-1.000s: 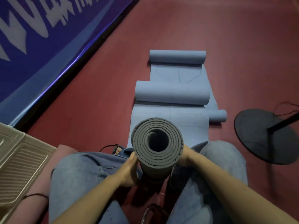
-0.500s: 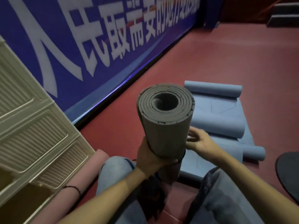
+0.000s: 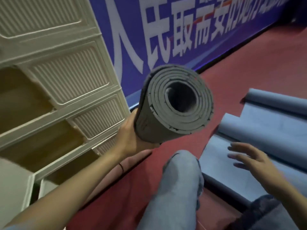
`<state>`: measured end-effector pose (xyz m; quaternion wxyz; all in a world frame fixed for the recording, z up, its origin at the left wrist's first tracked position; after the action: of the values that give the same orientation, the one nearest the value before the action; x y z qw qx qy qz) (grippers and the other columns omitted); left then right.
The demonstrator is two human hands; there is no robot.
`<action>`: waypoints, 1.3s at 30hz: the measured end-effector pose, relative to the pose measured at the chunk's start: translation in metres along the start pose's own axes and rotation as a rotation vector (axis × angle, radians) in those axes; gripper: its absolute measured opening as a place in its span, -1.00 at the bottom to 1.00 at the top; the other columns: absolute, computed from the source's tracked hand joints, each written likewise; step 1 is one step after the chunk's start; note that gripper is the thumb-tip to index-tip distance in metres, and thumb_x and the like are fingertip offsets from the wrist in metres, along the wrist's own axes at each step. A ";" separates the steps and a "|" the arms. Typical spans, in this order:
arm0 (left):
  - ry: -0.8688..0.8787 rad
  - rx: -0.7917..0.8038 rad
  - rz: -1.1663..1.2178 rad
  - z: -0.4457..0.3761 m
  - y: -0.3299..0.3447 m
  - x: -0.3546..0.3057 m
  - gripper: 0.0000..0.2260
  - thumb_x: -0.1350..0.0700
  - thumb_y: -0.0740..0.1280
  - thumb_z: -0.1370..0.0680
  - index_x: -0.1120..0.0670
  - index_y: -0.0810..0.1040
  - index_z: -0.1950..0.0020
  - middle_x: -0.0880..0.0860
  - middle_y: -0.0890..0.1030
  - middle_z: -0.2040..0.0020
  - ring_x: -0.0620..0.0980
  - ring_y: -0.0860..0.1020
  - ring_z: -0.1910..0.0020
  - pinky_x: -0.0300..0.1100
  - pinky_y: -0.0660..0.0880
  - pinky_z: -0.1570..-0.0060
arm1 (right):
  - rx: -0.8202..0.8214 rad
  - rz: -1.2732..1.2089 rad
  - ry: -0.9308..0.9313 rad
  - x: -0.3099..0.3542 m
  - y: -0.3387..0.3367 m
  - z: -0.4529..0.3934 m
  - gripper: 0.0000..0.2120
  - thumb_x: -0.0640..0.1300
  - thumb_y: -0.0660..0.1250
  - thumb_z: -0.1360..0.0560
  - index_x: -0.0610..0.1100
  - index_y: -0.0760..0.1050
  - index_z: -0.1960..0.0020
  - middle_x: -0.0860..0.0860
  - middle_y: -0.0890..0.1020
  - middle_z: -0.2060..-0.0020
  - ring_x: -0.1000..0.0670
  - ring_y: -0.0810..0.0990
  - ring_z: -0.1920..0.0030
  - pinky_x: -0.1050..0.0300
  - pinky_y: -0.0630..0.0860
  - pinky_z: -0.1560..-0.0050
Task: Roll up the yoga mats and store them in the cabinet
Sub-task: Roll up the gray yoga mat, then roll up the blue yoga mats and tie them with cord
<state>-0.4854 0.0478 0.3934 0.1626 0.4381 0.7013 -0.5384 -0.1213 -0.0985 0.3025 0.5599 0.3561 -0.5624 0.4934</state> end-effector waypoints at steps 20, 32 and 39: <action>-0.642 0.440 -0.899 0.160 0.048 0.321 -0.63 -0.05 0.33 -0.58 0.03 0.47 -0.35 0.04 0.56 -0.32 0.07 0.52 -0.31 0.01 0.45 -0.26 | 0.112 0.208 0.559 -0.161 0.019 -0.011 -0.84 -0.26 0.40 -0.57 -0.17 0.60 -0.15 -0.23 0.72 0.07 -0.18 0.68 0.06 -0.08 0.59 0.01; -0.532 0.827 -0.768 0.160 0.172 0.274 -0.74 0.04 0.19 -0.61 0.10 0.61 -0.15 0.12 0.66 -0.17 0.20 0.62 -0.15 -0.01 0.52 -0.12 | 0.168 0.290 0.689 -0.196 0.020 -0.022 -0.91 -0.30 0.36 -0.59 -0.31 0.56 -0.07 -0.19 0.59 0.28 -0.15 0.53 0.23 0.03 0.41 0.20; -0.491 0.858 -0.577 0.083 0.229 0.195 -0.73 0.07 0.26 -0.63 0.17 0.63 -0.20 0.20 0.65 -0.22 0.25 0.61 -0.22 0.03 0.55 -0.15 | 0.289 0.420 0.736 -0.214 0.017 -0.046 -0.76 -0.17 0.37 -0.60 -0.36 0.55 -0.13 -0.21 0.58 0.21 -0.19 0.51 0.18 -0.01 0.39 0.18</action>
<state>-0.4345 0.0673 0.0863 -0.0250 0.1176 0.4529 -0.8834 -0.0995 -0.0828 0.0842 0.5547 0.1093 -0.3111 0.7639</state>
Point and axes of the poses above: each hand's wrist, its own z-axis away from the middle knuckle, its own y-axis out of the palm, x = y × z, the point moved 9 cm from there along -z, towards the middle knuckle
